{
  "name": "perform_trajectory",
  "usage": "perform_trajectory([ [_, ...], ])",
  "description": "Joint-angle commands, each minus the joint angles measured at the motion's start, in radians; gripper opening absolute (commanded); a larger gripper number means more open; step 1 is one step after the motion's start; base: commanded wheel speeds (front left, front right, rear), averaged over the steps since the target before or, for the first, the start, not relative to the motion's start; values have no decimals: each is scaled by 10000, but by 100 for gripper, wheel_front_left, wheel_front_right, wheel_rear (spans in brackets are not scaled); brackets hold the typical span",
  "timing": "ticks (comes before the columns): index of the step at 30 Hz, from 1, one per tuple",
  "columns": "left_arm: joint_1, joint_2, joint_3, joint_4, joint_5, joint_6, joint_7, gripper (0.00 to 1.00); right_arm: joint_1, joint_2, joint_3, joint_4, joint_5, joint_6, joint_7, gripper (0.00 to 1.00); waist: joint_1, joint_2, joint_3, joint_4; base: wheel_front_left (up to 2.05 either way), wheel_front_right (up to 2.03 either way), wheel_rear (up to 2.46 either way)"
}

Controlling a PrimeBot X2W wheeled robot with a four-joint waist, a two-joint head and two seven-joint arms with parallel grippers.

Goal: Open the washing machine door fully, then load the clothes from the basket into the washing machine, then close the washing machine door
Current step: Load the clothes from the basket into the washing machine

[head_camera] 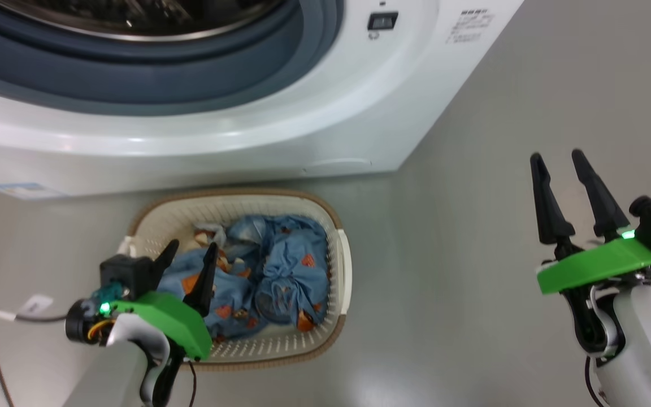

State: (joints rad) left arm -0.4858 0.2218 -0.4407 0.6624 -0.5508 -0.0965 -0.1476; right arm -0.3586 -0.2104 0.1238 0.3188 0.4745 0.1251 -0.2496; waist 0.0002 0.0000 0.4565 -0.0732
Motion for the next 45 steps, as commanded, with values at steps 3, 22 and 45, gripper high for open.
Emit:
perform_trajectory([
  [3,-637,207,37,474,238,-107,99,100,-254,74,105,-303,-117,56,-122,100,-2,0,970,-307,0,0,0],
  [22,-3423,-109,-887,4562,34,-331,1505,100,-1344,630,280,-481,-225,56,-122,100,-2,0,3228,-949,0,0,0],
  [45,-5017,454,-1498,6185,137,-205,3192,100,-1915,1079,436,-832,-238,56,-122,100,-2,0,4794,-1875,0,0,0],
])
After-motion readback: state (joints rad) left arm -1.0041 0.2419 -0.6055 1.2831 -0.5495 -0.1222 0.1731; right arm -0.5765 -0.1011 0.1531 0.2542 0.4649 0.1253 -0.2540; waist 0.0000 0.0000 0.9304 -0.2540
